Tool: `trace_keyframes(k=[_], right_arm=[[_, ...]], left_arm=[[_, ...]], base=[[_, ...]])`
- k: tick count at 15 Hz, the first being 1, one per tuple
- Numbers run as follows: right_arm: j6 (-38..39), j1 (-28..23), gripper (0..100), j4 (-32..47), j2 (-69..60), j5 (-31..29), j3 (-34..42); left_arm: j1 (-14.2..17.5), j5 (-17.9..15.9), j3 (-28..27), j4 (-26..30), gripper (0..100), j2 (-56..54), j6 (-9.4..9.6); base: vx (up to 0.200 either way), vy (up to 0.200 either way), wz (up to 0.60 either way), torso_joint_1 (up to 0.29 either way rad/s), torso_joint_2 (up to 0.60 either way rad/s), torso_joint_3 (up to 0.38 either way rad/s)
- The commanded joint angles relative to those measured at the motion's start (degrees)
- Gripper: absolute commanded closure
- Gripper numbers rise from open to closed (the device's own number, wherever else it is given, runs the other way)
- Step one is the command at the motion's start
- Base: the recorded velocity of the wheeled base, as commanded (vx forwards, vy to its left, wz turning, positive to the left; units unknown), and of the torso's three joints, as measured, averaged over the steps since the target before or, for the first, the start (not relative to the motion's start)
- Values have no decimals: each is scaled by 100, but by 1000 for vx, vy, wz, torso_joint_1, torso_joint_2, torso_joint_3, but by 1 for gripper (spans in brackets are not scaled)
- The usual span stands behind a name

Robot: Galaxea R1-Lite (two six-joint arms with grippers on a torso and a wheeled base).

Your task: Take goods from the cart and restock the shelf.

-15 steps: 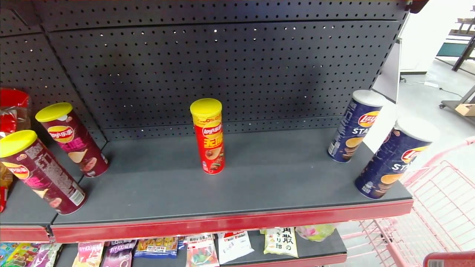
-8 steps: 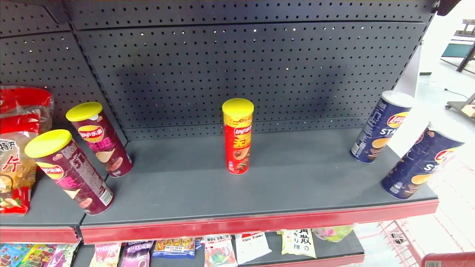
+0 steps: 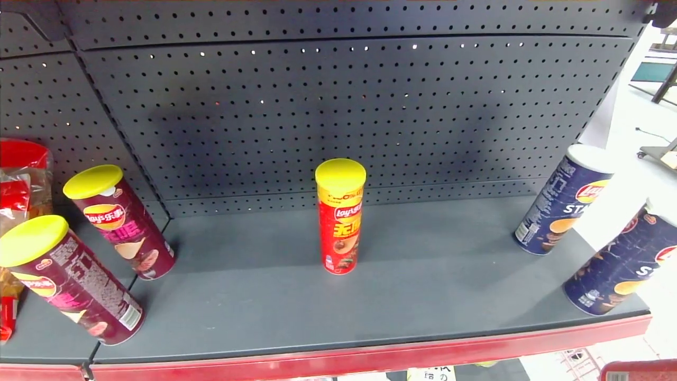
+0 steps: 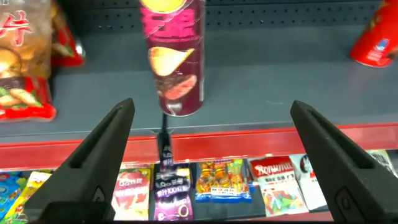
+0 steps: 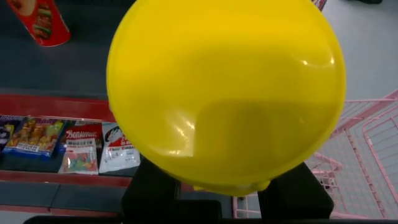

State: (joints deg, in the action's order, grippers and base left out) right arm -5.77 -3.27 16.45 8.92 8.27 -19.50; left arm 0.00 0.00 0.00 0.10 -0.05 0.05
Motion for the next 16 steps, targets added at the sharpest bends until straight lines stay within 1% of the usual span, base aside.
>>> trace_keyframes(k=[1,11,12,13,14,15,16], right_arm=[[-3,2,100,-1,4,0,-1],[-3,-16,100,25,-365,-62,149],[-12,-16,100,25,-347,-62,149],[-12,-16,100,25,-330,-62,140],[-30,-16,100,25,-312,-62,131],[-39,-7,100,8,-295,-53,105],[-30,10,100,-10,-277,-53,114]], left_arm=[[9,0,0,-1,0,5,-5],[0,-35,0,-1,0,31,13],[0,-149,0,-10,0,22,13],[0,-352,0,-19,0,5,48],[0,-466,0,-36,0,5,145],[-26,-624,-519,-124,0,225,101],[-158,-800,-1433,-36,0,1112,-22]], base=[[0,0,0,0,0,0],[0,0,0,0,0,0],[0,0,0,0,0,0],[0,0,0,0,0,0],[0,0,0,0,0,0],[0,0,0,0,0,0],[0,0,0,0,0,0]])
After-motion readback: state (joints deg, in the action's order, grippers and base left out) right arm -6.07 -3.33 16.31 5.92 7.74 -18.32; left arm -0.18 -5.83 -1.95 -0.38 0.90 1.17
